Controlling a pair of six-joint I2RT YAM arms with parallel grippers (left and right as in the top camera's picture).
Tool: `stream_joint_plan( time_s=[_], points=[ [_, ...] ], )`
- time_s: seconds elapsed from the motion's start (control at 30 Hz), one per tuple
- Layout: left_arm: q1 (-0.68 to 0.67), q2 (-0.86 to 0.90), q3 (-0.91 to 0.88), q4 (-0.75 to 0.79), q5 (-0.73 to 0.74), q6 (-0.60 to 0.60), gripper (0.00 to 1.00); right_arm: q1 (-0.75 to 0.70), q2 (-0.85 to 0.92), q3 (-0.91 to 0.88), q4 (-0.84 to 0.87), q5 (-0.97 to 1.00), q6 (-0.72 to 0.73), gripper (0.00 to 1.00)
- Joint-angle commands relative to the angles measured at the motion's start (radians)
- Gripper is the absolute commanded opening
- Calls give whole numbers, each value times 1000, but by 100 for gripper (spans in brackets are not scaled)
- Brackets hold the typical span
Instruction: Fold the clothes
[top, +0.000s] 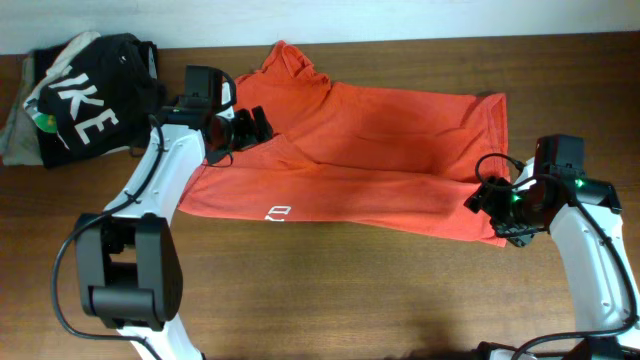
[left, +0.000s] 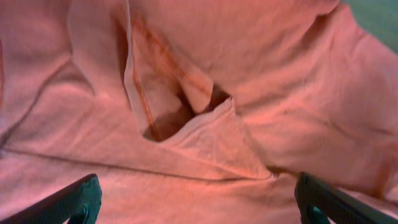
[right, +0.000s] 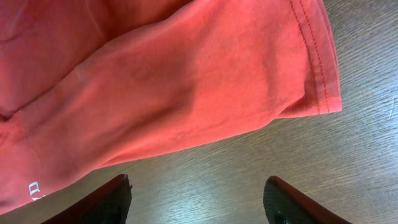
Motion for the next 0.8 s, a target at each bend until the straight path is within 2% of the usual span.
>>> stream_joint_plan(
  time_s=[0.0, 0.17, 0.33, 0.5, 0.53, 0.6, 0.63, 0.67, 0.77],
  points=[
    [-22, 84, 15, 18, -2, -36, 95, 6, 3, 13, -12, 6, -11, 72],
    [-26, 191, 16, 76, 28, -59, 83, 6, 3, 13, -21, 7, -11, 72],
    [-26, 203, 17, 183, 28, -58, 83, 6, 3, 13, -21, 21, -11, 72],
    [-26, 203, 17, 222, 27, -53, 82, 6, 3, 13, -14, 21, -11, 72],
    [-26, 203, 17, 235, 27, -53, 78, 6, 3, 13, -14, 21, -11, 72],
    [-28, 203, 17, 279, 27, -54, 58, 6, 3, 13, -13, 21, -11, 72],
    [-28, 203, 16, 310, 27, -54, 40, 6, 3, 13, -14, 21, -11, 72],
    [-28, 203, 16, 332, 27, -54, 30, 6, 3, 13, -14, 21, -11, 72],
    [-28, 208, 16, 381, 26, -55, 29, 6, 3, 13, -14, 21, -11, 72]
  ],
)
